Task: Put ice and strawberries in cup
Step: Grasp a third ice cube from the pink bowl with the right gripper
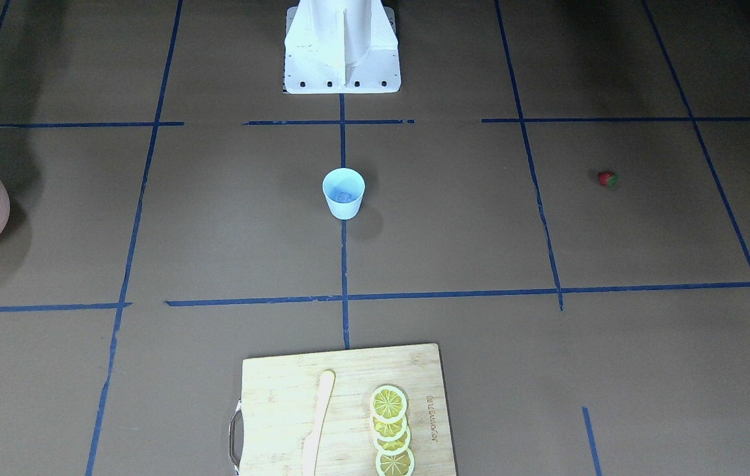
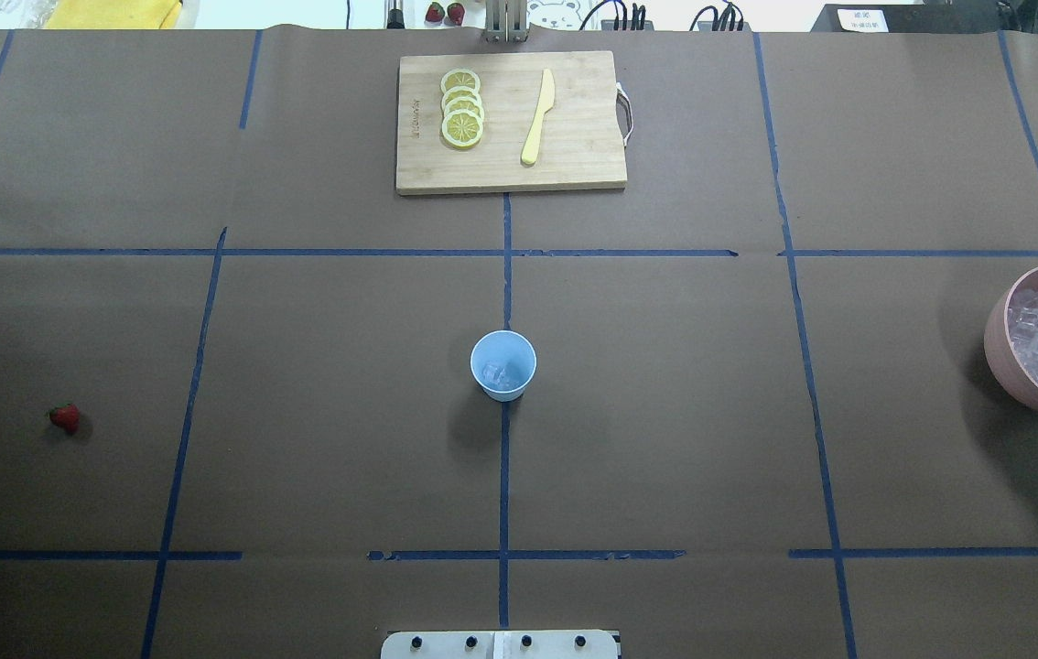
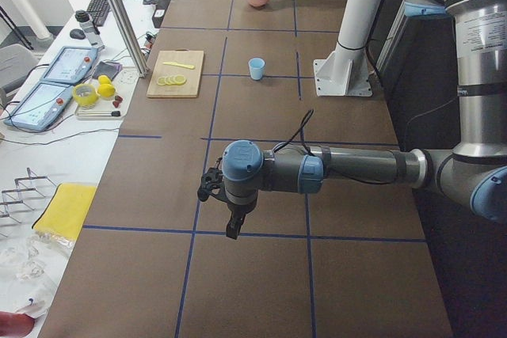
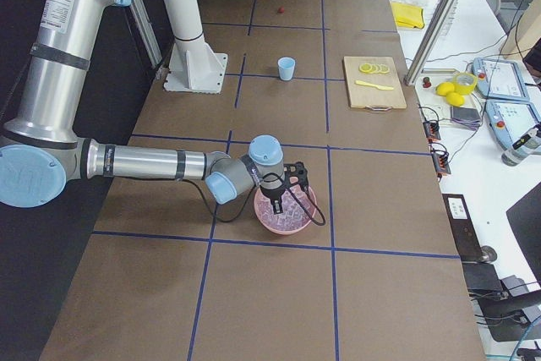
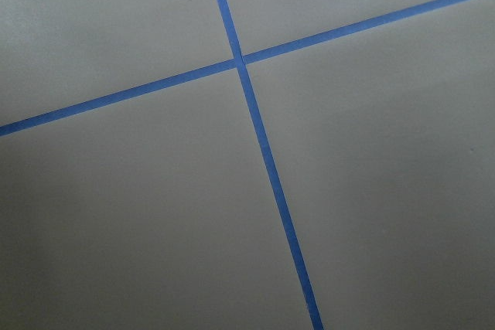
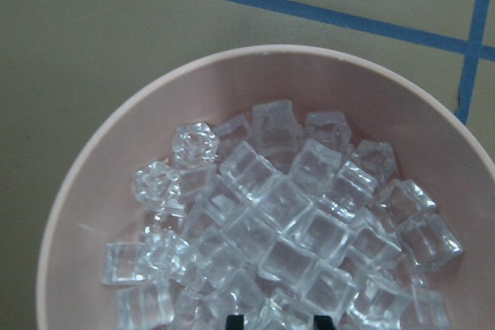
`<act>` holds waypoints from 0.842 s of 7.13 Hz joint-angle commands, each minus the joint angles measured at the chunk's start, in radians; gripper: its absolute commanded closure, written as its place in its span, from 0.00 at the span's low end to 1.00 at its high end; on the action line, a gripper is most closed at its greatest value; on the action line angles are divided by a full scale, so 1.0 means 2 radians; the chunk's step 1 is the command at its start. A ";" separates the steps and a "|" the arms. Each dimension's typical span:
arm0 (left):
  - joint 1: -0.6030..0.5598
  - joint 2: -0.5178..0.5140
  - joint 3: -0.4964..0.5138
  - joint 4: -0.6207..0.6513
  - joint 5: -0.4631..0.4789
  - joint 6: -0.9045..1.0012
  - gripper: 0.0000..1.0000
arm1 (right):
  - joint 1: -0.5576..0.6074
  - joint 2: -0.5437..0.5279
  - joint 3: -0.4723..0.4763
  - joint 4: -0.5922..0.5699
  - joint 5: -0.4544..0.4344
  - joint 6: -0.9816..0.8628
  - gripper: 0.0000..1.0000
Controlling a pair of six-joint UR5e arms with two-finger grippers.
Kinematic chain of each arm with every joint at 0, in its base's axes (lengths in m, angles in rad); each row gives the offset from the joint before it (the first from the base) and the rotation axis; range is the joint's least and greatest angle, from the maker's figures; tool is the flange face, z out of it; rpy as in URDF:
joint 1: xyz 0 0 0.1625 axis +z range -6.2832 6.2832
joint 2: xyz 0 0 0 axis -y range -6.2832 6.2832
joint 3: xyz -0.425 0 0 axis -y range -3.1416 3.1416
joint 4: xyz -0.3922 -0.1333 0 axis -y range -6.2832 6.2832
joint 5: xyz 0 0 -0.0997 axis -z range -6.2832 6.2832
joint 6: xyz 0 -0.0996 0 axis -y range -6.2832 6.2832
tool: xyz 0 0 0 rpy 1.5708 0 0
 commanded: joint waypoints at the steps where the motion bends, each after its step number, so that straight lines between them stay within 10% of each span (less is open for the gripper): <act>1: 0.000 0.000 0.000 0.000 0.000 0.000 0.00 | 0.007 0.004 0.050 -0.047 0.021 0.000 0.98; 6: 0.000 0.001 0.000 -0.001 0.000 0.000 0.00 | 0.006 0.201 0.164 -0.385 0.015 0.010 0.98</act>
